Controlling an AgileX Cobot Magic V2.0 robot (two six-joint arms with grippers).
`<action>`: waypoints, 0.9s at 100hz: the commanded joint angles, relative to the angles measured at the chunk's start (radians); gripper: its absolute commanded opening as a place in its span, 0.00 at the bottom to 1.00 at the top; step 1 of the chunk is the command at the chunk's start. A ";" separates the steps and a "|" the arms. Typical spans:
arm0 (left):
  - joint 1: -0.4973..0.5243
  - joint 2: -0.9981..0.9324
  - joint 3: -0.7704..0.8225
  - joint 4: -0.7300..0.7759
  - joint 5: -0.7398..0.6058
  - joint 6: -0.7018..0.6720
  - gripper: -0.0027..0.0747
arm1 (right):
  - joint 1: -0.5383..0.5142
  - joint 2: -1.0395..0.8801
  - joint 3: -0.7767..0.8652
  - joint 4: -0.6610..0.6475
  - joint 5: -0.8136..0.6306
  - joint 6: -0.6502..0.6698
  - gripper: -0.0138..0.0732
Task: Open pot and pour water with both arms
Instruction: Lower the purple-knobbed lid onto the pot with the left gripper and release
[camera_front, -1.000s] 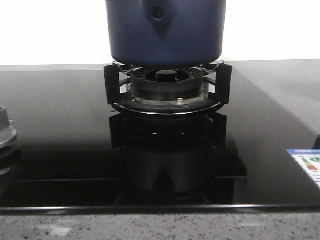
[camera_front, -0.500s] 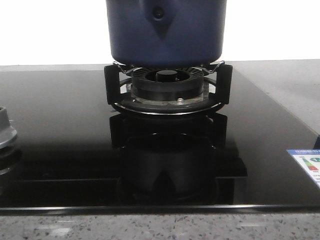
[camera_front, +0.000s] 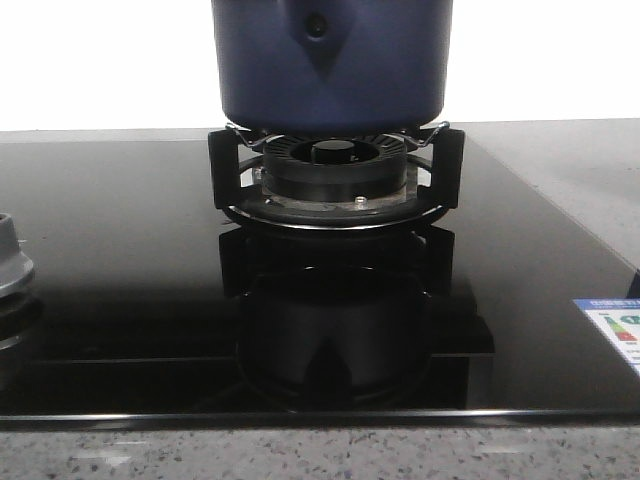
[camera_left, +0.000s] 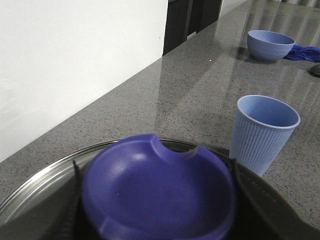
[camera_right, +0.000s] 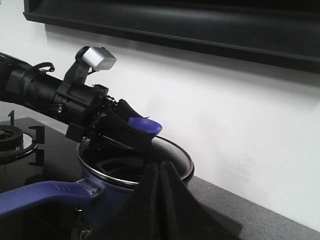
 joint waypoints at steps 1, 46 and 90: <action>-0.006 -0.038 -0.033 -0.079 0.025 0.003 0.30 | -0.006 0.004 -0.031 0.018 0.021 0.000 0.08; -0.006 -0.045 -0.035 -0.130 0.046 0.047 0.80 | -0.006 0.004 -0.031 0.018 0.014 0.000 0.08; 0.085 -0.389 0.009 0.052 -0.025 -0.127 0.20 | -0.006 0.004 -0.031 0.002 -0.048 0.000 0.08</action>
